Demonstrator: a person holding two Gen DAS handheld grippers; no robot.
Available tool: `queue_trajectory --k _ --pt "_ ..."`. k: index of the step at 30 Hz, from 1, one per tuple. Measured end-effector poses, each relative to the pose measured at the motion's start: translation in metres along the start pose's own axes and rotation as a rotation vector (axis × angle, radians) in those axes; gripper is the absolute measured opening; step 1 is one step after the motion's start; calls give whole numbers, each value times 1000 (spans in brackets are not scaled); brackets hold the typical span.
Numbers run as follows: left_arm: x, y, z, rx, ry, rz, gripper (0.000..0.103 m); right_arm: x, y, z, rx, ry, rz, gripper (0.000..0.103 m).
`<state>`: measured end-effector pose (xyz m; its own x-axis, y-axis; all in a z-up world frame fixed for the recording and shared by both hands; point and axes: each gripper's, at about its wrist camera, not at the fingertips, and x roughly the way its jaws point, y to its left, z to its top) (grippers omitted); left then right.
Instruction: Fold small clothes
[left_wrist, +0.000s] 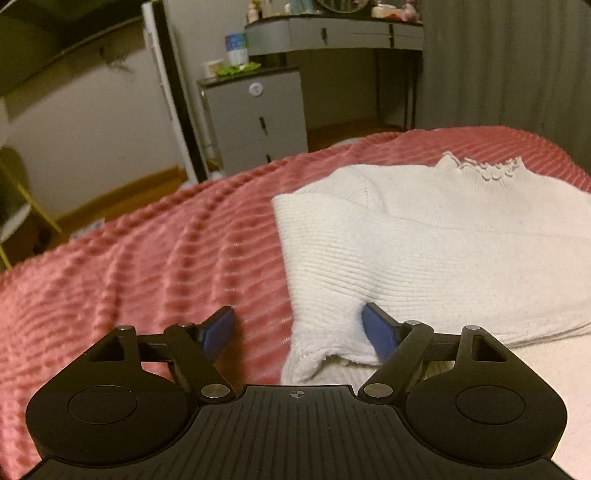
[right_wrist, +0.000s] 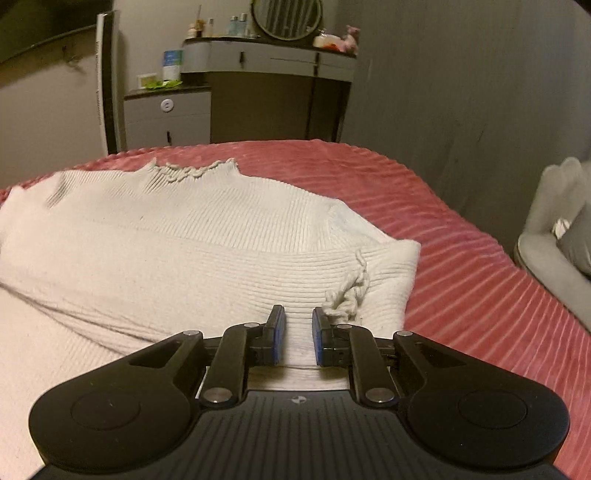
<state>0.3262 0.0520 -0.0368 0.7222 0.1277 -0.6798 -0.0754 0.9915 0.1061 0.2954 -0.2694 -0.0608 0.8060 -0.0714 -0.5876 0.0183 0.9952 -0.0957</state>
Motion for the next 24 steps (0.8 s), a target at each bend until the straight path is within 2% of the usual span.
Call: queue_trajectory --k 2,6,8,11,13,14,15,17,19,22,24 --pt "-4 0 2 4 3 7 82 -3 1 3 6 4 -8 14" --pt "-16 -1 11 -13 -6 3 72 -12 1 9 24 6 -46 14" --pt "-20 -4 18 -29 -36 2 70 -16 -1 15 49 -7 -59 14" --pt "-12 -17 23 22 -58 28 71 -16 2 21 60 -43 -64 14" --pt "6 -25 23 61 -19 54 73 -3 6 20 36 -15 -72 14" --pt "14 -26 22 70 1 60 77 4 8 17 9 3 -81 14" --pt "19 -26 19 69 -6 72 85 11 10 14 -42 1 -101 14" --pt "21 -26 15 88 -26 103 94 18 17 6 -148 -18 -131 14" --pt "23 -24 12 112 -39 112 98 21 17 4 -183 -22 -127 15" --pt "7 -14 12 101 -18 87 99 19 10 14 -146 18 -102 16" --pt "-19 -3 5 73 -8 49 97 2 3 23 -35 55 -98 16"
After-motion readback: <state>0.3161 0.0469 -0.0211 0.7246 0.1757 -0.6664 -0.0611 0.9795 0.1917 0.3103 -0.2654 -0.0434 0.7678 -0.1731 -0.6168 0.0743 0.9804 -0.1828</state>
